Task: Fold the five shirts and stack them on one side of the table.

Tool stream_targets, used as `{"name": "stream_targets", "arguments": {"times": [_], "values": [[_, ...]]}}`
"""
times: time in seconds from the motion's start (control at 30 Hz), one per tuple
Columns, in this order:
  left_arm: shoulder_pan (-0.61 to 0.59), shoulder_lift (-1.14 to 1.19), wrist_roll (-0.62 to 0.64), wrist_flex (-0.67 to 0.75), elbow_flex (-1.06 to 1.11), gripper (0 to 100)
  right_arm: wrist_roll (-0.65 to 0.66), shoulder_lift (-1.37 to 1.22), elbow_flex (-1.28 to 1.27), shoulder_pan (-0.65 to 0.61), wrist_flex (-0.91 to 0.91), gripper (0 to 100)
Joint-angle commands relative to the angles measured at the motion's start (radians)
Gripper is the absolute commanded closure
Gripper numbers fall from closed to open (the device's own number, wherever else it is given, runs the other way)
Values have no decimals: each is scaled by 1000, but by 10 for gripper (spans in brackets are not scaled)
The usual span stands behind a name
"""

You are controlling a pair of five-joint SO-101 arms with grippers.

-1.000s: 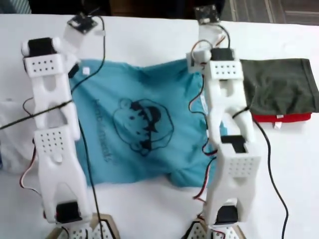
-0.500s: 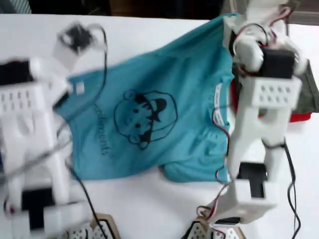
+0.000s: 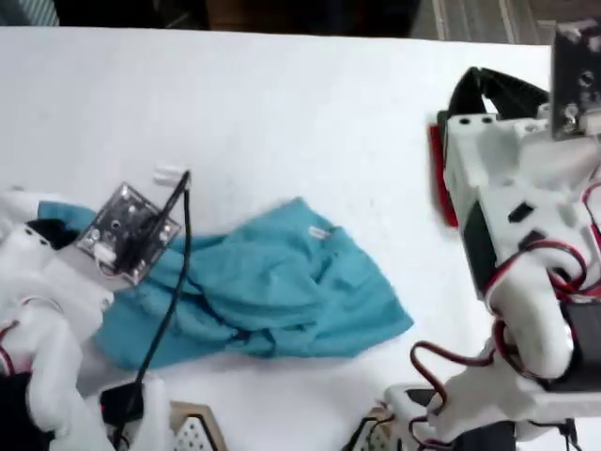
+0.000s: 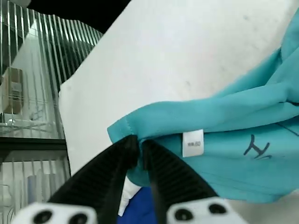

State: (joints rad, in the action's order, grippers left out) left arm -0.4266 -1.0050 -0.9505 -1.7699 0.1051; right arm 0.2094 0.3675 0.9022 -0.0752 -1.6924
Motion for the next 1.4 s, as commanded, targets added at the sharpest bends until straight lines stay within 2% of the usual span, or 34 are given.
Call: {"name": "stream_targets", "arguments": {"times": [0.0, 0.13, 0.3, 0.43, 0.53, 0.6, 0.73, 0.9, 0.97, 1.07, 1.37], "values": [[-14, -6, -15, -14, 54, 975, 23, 8, -123, -8, -5, 979], [-31, -6, -89, 17, 242, 975, 20, -33, -451, -47, 2, 974], [-149, -6, -147, 184, 493, 975, 221, -134, -807, -229, 2, 894], [-226, -6, -141, 359, 700, 975, 361, -163, -961, -361, 2, 876], [-233, -6, -127, 453, 843, 975, 407, -173, -1057, -440, 5, 876], [-233, -6, -74, 525, 915, 975, 420, -173, -1143, -498, 51, 876], [-233, -6, 8, 666, 1006, 975, 388, -174, -1309, -590, 211, 876], [-233, -6, 66, 756, 1058, 975, 97, -174, -1442, -618, 398, 876], [-233, -6, 64, 769, 1064, 975, 20, -176, -1456, -613, 407, 876], [-233, -6, 64, 769, 1064, 975, -29, -176, -1456, -615, 372, 876], [-232, -6, 61, 772, 1063, 975, -75, -242, -1456, -621, 332, 875]]}}
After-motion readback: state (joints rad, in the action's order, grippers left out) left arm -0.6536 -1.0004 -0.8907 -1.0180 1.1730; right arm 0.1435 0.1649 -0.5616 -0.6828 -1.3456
